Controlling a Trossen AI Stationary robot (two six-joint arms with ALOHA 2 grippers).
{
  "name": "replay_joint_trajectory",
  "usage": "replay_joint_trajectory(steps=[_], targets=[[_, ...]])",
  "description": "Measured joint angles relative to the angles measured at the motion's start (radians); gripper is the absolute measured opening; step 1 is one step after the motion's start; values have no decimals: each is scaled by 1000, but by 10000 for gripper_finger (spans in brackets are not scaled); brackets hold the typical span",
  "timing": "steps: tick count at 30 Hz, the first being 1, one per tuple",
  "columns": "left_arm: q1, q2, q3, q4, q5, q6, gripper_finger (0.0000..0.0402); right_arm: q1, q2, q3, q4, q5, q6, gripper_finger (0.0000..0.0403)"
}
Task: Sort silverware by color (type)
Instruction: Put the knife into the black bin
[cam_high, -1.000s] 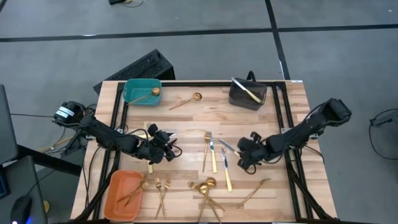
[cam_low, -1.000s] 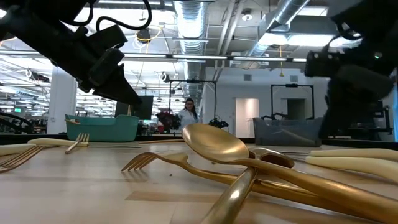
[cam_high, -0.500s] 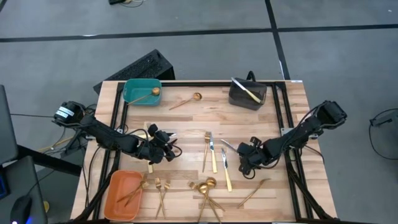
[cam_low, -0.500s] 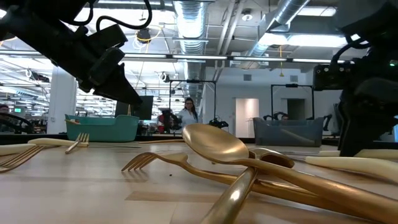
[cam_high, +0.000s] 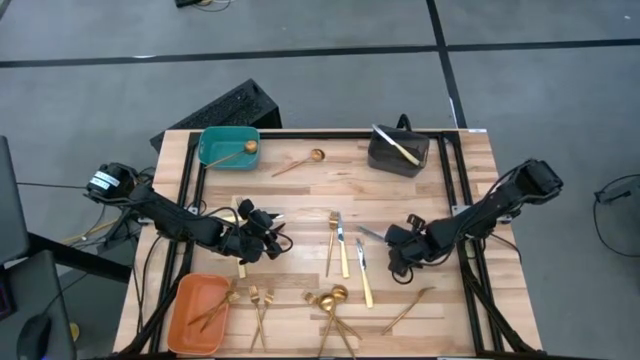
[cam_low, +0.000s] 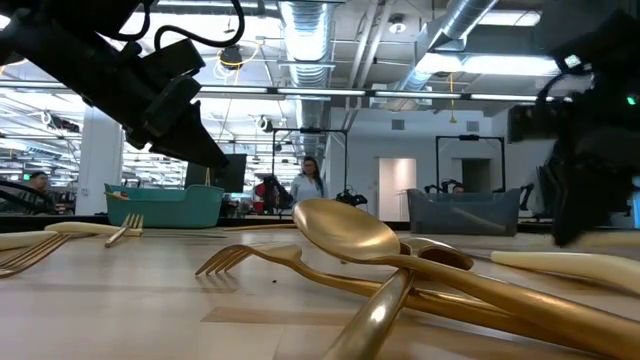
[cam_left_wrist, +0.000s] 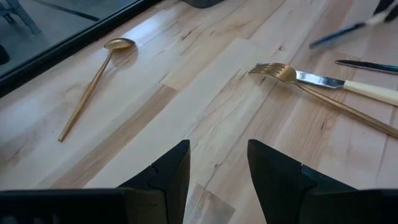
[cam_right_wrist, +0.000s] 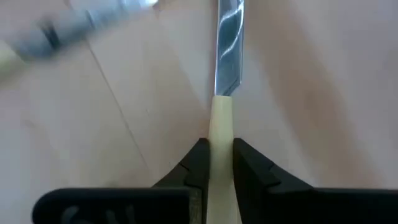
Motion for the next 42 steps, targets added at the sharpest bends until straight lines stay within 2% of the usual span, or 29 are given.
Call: replay_joint_trajectory(steps=[7, 13, 15, 17, 23, 27, 34, 39, 42], targets=[[0, 0, 0, 9, -1, 0, 148, -66, -98, 107, -157, 253, -161, 71], [0, 0, 0, 15, -1, 0, 148, -204, -202, 101, -56, 560, -592, 71], [0, 0, 0, 14, 0, 0, 148, -297, -256, 73, 16, 599, -722, 71], [0, 0, 0, 12, 1, 1, 148, -419, -310, 31, 83, 585, -826, 71], [0, 0, 0, 4, 11, 13, 148, -789, -442, -102, 384, 283, -1088, 71], [0, 0, -13, 13, 14, 14, 148, -939, -440, -135, 479, 241, -1197, 71], [10, 0, -56, 17, 5, -29, 148, -1089, -340, -143, 563, 68, -1297, 86], [28, 0, -76, 18, 11, -71, 148, -1137, -252, -143, 590, 56, -1291, 94], [33, 0, -79, 18, 14, -84, 148, -1139, -225, -143, 598, 55, -1288, 114]])
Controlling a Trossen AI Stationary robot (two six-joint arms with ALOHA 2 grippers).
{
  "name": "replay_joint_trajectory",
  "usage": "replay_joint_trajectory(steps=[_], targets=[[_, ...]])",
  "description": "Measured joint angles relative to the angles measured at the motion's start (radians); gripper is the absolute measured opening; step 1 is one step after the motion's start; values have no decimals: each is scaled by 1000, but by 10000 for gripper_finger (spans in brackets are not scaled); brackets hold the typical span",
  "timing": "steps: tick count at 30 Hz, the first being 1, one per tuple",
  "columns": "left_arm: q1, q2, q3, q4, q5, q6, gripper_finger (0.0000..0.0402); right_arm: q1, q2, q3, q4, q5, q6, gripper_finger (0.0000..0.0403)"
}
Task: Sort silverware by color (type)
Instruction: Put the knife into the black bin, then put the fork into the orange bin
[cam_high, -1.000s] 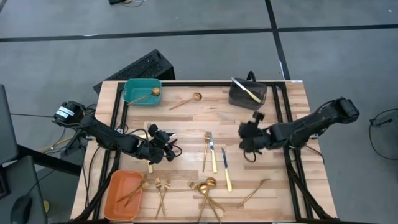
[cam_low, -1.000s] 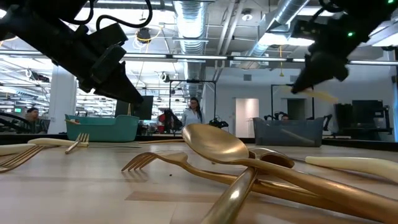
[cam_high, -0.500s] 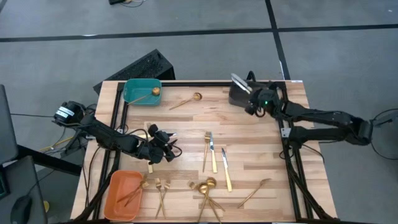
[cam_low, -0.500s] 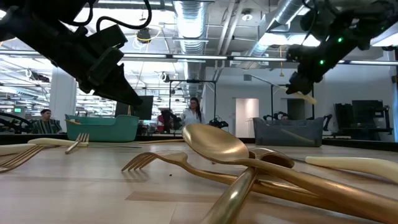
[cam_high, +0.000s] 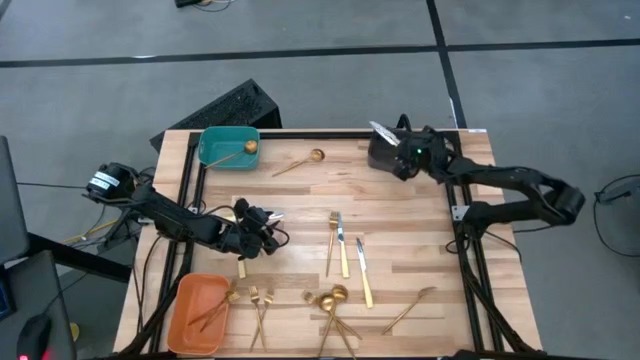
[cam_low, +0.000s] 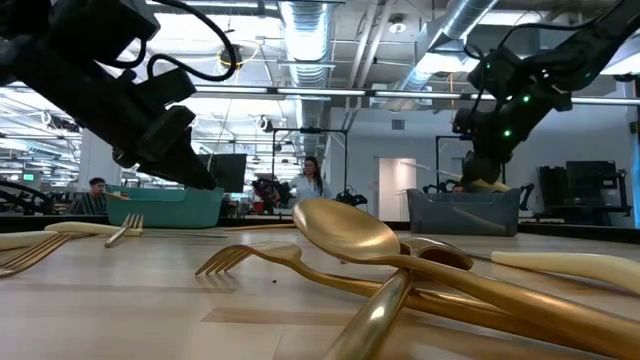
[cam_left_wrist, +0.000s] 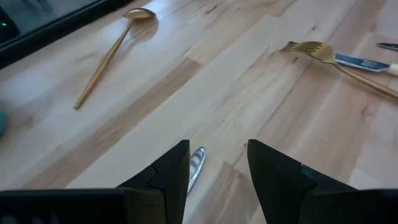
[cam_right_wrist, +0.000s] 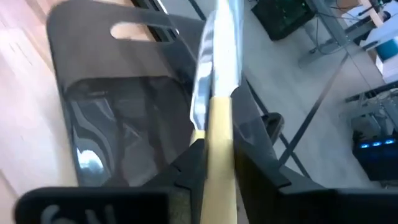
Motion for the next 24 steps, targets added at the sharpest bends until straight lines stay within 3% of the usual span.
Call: replay_joint_trajectory(steps=[7, 10, 12, 17, 24], targets=[[1, 0, 0, 4, 2, -14, 148, 9, -6, 0, 0, 2, 61, 189], [1, 0, 0, 7, 3, -16, 148, 16, -37, 0, -10, 3, 168, 211], [1, 0, 0, 13, 3, -16, 148, 31, -61, 0, -35, -23, 266, 216], [1, 0, 0, 68, 3, 21, 148, 116, -125, 0, -113, -202, 459, 212], [1, 0, 0, 246, 11, 138, 148, 345, -136, 1, -135, -234, 614, 206]])
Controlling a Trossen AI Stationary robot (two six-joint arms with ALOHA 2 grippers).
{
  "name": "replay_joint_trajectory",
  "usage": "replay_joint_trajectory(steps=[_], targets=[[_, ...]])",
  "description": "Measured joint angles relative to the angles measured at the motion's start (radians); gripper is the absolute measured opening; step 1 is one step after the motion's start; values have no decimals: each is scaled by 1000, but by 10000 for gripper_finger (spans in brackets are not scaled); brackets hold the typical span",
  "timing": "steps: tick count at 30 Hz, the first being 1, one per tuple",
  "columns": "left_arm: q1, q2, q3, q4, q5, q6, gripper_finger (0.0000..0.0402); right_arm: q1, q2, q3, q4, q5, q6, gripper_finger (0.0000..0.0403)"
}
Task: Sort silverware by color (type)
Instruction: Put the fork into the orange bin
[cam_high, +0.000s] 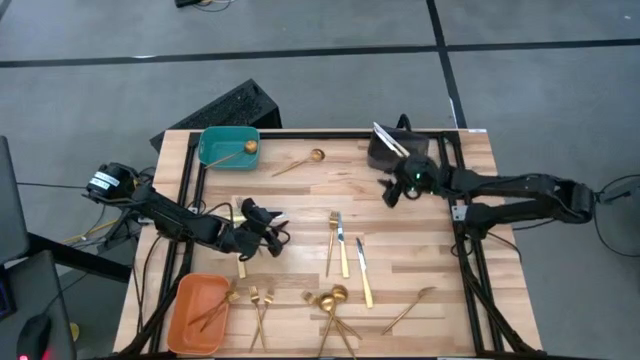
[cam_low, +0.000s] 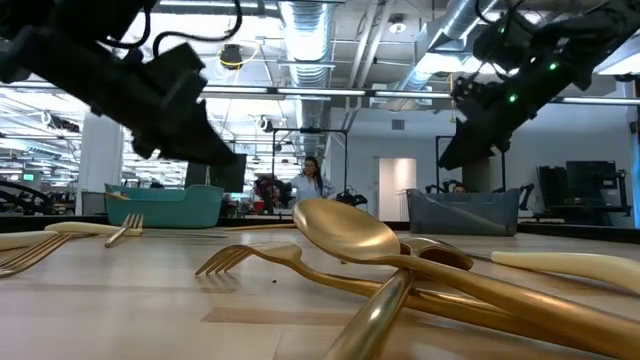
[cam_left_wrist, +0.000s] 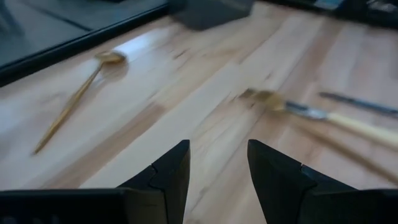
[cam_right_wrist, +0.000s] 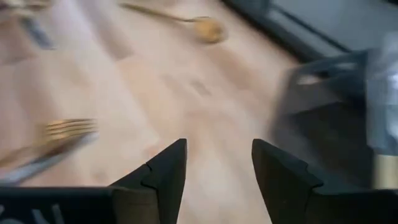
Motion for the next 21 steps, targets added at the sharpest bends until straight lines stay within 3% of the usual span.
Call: replay_joint_trajectory(steps=[5, 12, 16, 21], targets=[[-12, 0, 0, 89, 66, 97, 148, 171, 2, 0, -3, -3, 83, 206], [-34, 0, 10, 201, 56, 210, 148, 307, 51, 1, 45, -41, 271, 205], [-35, 0, 25, 150, -3, 181, 148, 345, 75, 8, 65, -59, 314, 205], [-34, -3, 26, -34, -17, 85, 148, 390, 85, 14, 66, -56, 404, 205]])
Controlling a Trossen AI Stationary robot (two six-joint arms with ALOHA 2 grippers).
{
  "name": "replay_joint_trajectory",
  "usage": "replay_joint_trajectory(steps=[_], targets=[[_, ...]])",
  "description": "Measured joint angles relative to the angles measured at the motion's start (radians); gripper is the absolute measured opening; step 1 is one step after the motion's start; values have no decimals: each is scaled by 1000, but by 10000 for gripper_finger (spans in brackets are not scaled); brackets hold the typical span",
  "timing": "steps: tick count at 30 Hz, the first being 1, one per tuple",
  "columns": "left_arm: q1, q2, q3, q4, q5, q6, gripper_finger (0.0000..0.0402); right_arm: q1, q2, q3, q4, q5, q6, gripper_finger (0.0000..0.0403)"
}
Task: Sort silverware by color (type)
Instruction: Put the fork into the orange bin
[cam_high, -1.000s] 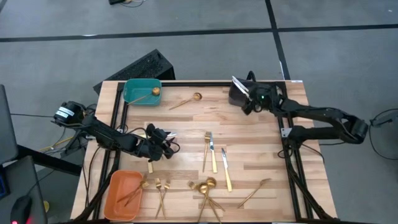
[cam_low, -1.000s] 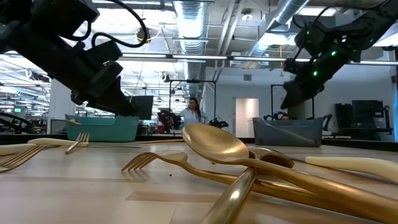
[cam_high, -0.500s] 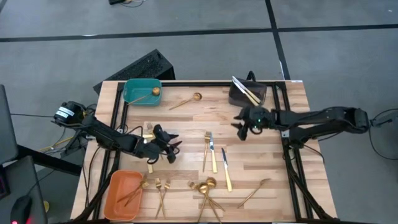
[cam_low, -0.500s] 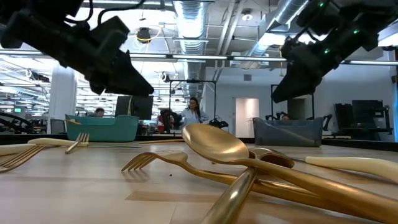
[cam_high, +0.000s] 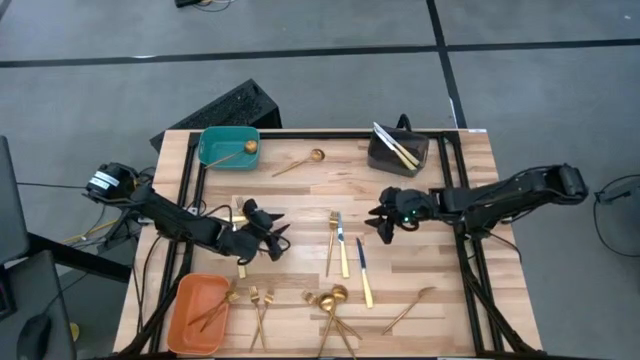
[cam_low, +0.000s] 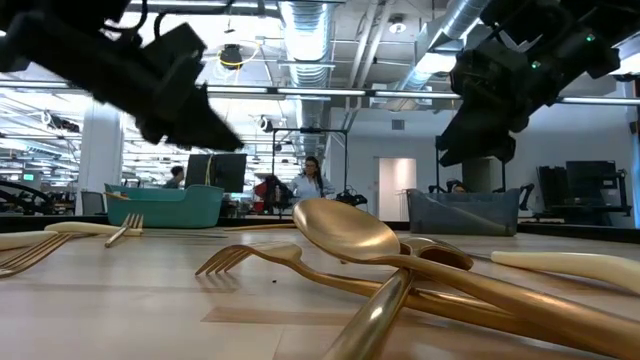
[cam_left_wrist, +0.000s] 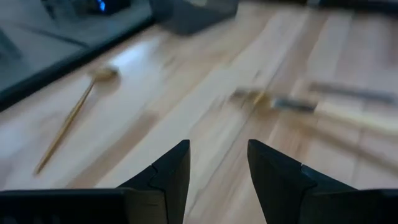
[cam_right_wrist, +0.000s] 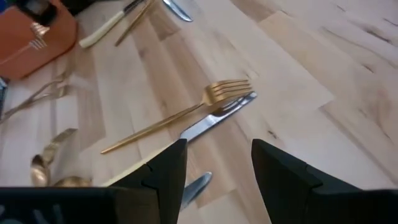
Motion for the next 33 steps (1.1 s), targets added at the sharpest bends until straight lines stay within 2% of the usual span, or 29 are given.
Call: replay_joint_trajectory(steps=[4, 7, 10, 13, 16, 19, 24, 29, 33], targets=[[2, -26, 0, -175, 37, -75, 148, 59, 0, 0, -2, 99, 32, 205], [13, -76, 13, -330, 131, -122, 145, 111, 0, 0, -13, 215, 41, 204], [20, -136, 62, -578, 210, -219, 132, 156, 0, -16, 0, 311, 88, 204], [28, -182, 98, -815, 299, -315, 114, 192, 0, -21, 4, 368, 134, 204], [41, -204, 97, -940, 413, -379, 94, 230, 0, -23, 12, 413, 153, 204], [49, -203, 83, -970, 448, -469, 78, 261, 0, -23, 33, 455, 154, 204], [49, -203, 46, -905, 387, -606, 72, 286, 0, -23, 60, 477, 153, 204], [49, -185, 25, -870, 287, -745, 99, 291, 0, -23, 56, 476, 153, 204], [50, -142, 24, -867, 280, -870, 137, 296, 0, -23, 47, 477, 152, 204]])
